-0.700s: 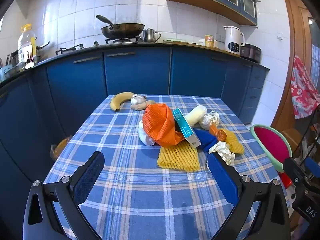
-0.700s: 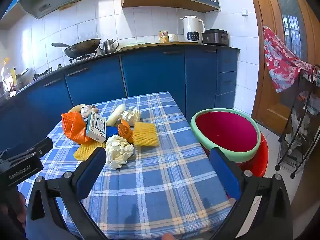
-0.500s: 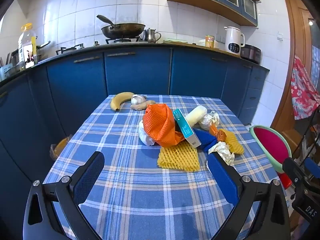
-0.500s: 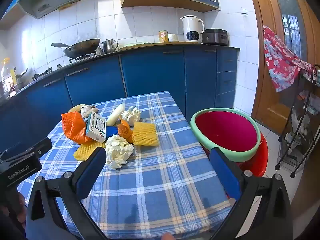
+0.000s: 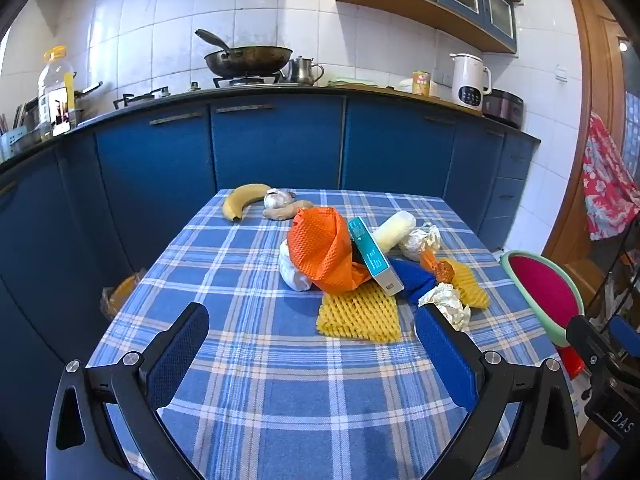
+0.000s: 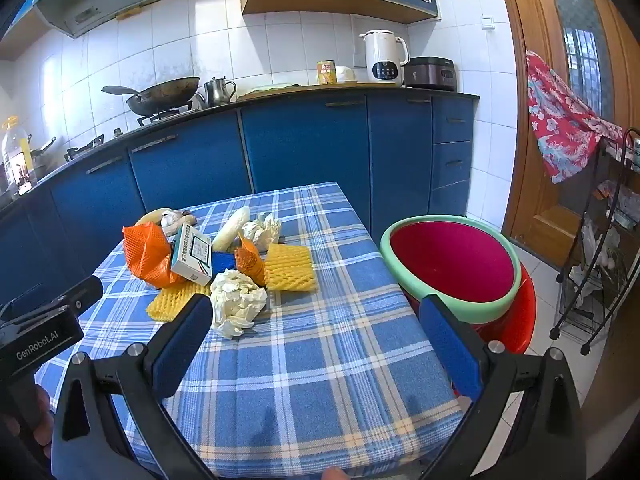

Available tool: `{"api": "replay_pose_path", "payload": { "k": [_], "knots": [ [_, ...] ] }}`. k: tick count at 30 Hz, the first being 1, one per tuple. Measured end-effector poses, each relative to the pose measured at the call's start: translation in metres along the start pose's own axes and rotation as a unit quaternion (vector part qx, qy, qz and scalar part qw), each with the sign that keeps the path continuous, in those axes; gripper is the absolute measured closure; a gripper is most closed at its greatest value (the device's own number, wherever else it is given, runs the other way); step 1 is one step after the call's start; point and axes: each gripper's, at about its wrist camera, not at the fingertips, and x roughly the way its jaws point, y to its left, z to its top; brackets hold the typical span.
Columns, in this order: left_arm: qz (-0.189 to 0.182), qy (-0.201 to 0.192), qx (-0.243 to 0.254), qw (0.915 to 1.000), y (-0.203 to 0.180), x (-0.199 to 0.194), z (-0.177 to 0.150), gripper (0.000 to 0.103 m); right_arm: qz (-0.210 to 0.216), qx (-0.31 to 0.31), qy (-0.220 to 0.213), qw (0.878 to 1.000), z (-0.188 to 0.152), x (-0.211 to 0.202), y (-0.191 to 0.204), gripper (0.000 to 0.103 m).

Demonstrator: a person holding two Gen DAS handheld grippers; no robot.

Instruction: Collect trash

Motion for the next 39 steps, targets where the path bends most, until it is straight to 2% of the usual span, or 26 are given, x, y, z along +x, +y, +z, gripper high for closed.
{"api": "replay_pose_path", "payload": {
  "k": [39],
  "knots": [
    [-0.001,0.001,0.0,1.0,0.001,0.0022,-0.0014,0.0,0.0,0.0,0.001,1.0,-0.0001,0.0002,-0.0001,0.002]
  ]
}}
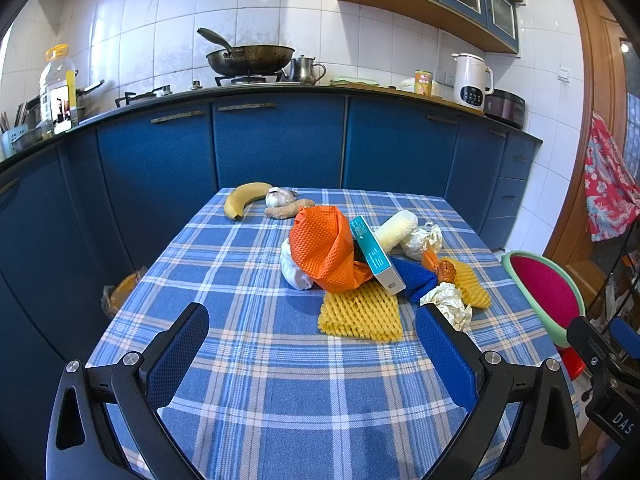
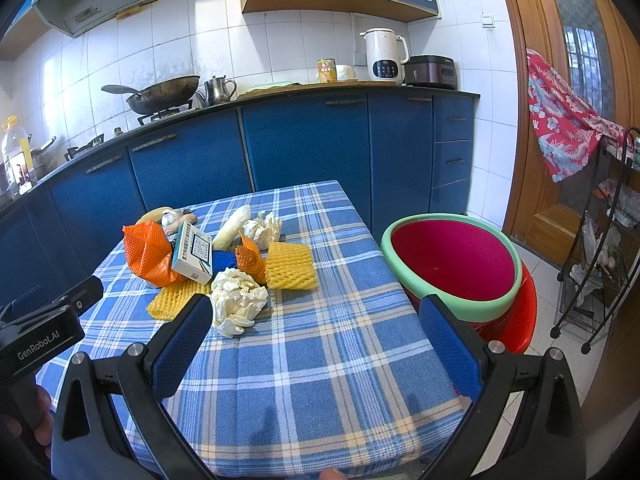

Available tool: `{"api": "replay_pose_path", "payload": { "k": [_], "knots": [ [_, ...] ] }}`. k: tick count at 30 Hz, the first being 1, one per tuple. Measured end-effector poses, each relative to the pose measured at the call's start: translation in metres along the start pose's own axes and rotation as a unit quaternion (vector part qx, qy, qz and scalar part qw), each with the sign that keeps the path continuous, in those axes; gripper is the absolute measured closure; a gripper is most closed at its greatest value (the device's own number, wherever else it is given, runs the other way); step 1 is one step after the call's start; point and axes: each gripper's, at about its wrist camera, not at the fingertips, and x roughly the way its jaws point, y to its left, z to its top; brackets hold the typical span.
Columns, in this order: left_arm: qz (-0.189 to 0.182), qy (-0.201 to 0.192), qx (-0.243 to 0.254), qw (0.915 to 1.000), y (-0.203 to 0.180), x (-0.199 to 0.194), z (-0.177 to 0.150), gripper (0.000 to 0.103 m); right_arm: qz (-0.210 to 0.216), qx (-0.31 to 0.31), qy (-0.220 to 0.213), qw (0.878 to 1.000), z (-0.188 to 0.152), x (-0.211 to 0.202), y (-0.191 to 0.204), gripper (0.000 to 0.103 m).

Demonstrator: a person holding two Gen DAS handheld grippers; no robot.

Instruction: Collect trash

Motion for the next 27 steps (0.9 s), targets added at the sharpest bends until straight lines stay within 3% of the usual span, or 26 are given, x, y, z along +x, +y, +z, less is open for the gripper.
{"api": "replay_pose_path", "payload": {
  "k": [27],
  "knots": [
    [0.014,0.014,-0.002,0.9998,0.007,0.015,0.002,0.0,-0.002,0.006,0.012,1.0,-0.002,0.017,0.0,0.002]
  ]
}}
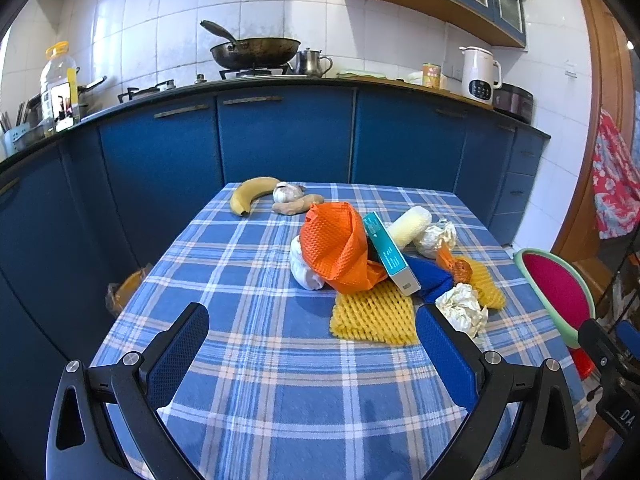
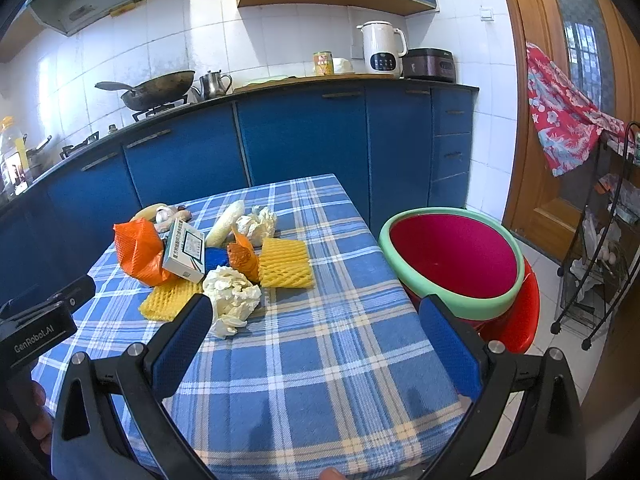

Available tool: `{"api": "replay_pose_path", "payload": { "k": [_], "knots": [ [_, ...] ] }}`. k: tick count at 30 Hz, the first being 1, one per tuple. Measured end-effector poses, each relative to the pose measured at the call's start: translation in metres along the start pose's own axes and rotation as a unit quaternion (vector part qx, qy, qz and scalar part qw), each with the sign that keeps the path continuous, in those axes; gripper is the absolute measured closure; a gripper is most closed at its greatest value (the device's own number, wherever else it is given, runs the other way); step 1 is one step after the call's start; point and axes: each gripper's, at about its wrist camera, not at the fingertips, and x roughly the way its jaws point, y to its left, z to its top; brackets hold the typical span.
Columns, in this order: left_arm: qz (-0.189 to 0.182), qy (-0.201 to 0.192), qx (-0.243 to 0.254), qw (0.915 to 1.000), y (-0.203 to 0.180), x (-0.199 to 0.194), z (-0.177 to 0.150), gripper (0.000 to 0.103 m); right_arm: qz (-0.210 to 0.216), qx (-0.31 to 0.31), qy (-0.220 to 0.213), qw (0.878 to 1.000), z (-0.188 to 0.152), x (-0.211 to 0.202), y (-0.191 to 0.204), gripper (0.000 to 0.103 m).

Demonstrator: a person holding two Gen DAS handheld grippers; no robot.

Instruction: Collect trash

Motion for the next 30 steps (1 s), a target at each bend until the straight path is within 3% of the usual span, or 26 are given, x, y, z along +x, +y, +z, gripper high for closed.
{"api": "replay_pose_path", "payload": {
  "k": [13,30],
  "knots": [
    [-0.001,0.009,0.008,0.9999,-0.002,0.016,0.013,0.0,0.001,-0.001,0.014,1.0,0.007,0.018,-0.002,0.002],
    [-0.015,0.033,0.032,0.9988,-0.012,0.083,0.052,0.0,0.028,-0.007,0.046,0.999,0.038,0.072,0.009,0.002]
  ]
}}
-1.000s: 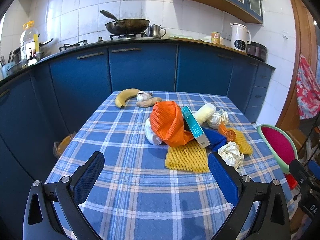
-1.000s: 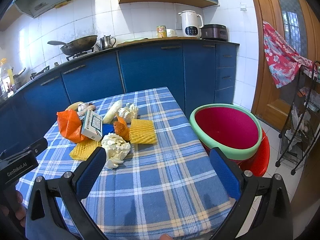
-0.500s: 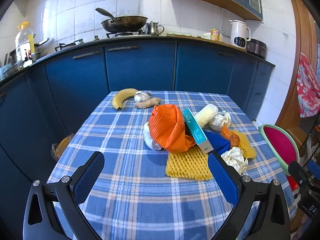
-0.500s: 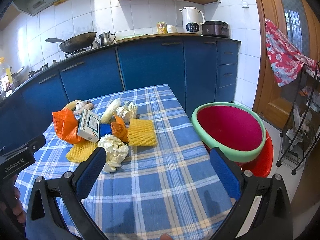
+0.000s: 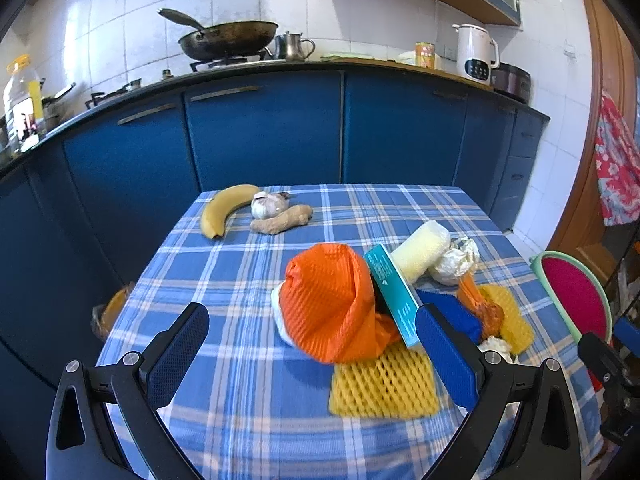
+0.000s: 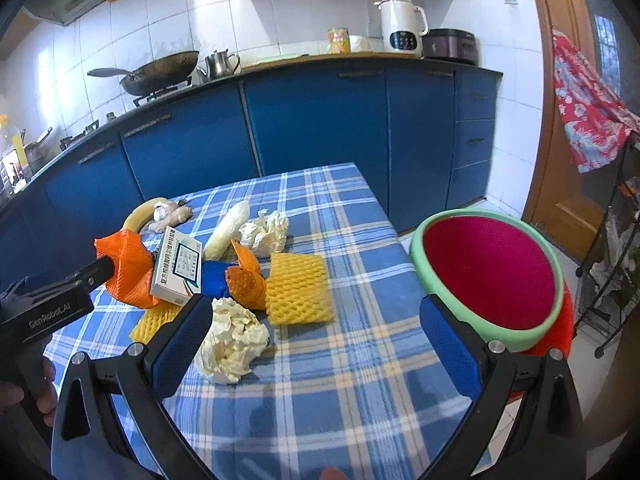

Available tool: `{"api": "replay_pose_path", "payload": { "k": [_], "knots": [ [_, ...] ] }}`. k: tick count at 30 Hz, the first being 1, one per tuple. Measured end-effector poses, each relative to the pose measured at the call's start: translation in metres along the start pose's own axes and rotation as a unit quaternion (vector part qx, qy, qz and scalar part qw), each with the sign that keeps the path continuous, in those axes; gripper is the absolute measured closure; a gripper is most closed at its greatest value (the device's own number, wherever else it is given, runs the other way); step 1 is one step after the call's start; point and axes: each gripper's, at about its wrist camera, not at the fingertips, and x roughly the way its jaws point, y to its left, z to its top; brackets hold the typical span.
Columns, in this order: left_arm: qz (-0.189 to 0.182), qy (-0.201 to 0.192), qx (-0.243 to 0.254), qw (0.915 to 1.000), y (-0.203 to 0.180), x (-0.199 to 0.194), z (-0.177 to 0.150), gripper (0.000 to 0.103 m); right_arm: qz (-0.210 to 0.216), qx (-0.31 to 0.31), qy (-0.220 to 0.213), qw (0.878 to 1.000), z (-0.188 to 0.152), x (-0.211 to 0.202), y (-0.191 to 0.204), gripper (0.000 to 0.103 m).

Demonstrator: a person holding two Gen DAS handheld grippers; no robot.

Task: Collect trash
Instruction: 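Grasp the orange mesh bag with left tool while right tool grasps yellow foam net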

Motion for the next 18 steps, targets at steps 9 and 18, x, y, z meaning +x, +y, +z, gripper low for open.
{"api": "replay_pose_path", "payload": {
  "k": [9,18],
  "knots": [
    [-0.025,0.022,0.003,0.9994,0.002,0.031,0.001,0.024,-0.003,-0.001,0.036,0.999,0.01,0.039,0.002,0.002],
    [-0.12,0.047,-0.014,0.9916,0.016,0.05,-0.008,0.084,-0.031,-0.005,0.087,0.996,0.013,0.075,0.006,0.002]
  ]
}}
